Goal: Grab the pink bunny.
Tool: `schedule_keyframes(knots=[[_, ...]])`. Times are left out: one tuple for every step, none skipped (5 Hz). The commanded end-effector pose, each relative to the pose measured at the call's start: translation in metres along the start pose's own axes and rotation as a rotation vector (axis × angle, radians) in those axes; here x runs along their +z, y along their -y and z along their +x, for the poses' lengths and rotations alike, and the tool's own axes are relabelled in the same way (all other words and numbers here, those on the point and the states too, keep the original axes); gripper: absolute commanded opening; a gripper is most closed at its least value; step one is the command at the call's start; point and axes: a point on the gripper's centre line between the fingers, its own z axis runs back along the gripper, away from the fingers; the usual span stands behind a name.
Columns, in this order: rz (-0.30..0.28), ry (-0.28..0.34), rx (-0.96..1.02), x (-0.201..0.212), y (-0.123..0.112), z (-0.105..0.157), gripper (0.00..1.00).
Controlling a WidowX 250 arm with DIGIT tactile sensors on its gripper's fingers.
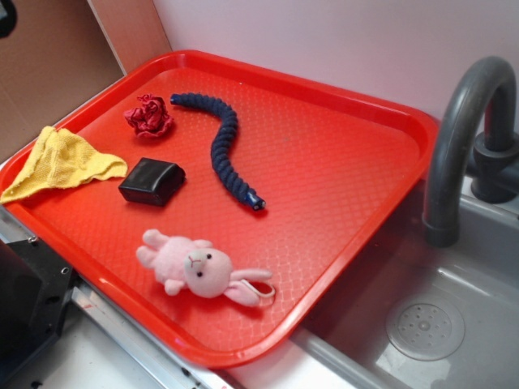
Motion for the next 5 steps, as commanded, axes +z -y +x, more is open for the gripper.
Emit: schedule_keyframes(knots=[[0.0,0.0,0.0,0.0,0.0,0.0,1.0],[-0.007,0.095,-0.253,-0.015,-0.003,0.009,1.0],[-0.024,0.137,-0.467,-0.025,0.008,0.014,1.0],[-0.036,0.113,-0.664,-0.041,0.05,0.006,1.0],[-0.068,0.064,-0.772,-0.062,0.075,0.002,1.0]])
